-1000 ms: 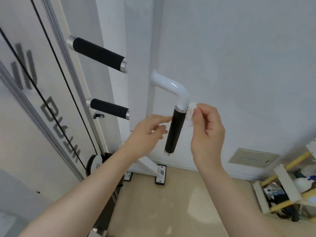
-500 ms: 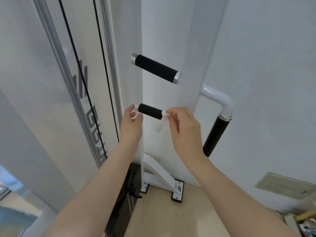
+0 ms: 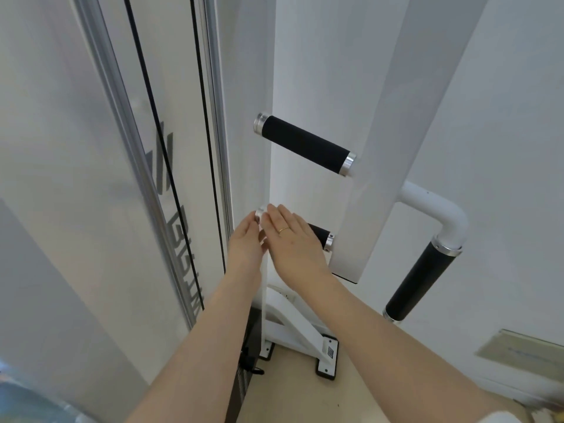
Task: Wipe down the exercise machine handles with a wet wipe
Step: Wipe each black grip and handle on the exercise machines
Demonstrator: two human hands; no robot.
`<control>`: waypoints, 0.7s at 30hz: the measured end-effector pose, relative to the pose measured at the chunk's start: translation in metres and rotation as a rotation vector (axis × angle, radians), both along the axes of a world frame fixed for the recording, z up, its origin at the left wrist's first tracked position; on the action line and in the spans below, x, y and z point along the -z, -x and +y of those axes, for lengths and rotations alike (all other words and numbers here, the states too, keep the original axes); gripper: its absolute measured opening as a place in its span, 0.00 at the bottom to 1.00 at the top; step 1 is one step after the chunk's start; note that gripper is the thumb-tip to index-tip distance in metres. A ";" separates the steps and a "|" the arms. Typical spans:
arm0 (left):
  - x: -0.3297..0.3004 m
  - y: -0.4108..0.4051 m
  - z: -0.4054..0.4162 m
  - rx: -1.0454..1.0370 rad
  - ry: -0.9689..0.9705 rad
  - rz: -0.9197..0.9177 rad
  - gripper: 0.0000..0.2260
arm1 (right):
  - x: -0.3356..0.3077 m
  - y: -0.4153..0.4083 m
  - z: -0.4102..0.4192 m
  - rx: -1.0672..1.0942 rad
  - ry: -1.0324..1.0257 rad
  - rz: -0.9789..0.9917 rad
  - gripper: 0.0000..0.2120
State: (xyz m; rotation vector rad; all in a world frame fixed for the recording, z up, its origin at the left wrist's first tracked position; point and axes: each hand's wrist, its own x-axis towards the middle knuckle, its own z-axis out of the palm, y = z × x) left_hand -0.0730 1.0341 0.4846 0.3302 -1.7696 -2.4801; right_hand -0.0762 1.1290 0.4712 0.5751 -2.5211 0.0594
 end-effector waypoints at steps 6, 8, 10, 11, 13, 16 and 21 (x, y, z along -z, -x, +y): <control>0.000 -0.004 -0.002 0.056 0.138 -0.018 0.12 | 0.000 -0.013 -0.012 0.250 0.017 -0.040 0.22; -0.001 -0.006 -0.002 0.060 0.088 -0.067 0.13 | -0.003 -0.012 -0.025 0.106 -0.095 -0.081 0.24; -0.002 -0.006 -0.006 0.063 -0.008 -0.084 0.12 | -0.008 -0.007 -0.016 0.099 -0.136 -0.126 0.25; -0.003 -0.006 -0.008 0.056 -0.022 -0.083 0.11 | -0.006 -0.008 -0.006 0.139 -0.096 -0.099 0.25; -0.004 -0.006 -0.009 0.036 -0.034 -0.086 0.11 | 0.002 -0.012 0.009 0.296 -0.020 -0.065 0.25; -0.004 -0.006 -0.007 0.034 -0.024 -0.094 0.13 | 0.004 -0.018 0.003 0.347 0.002 -0.068 0.26; -0.006 -0.007 -0.007 0.056 -0.030 -0.075 0.12 | -0.021 -0.006 -0.008 0.107 -0.155 -0.166 0.26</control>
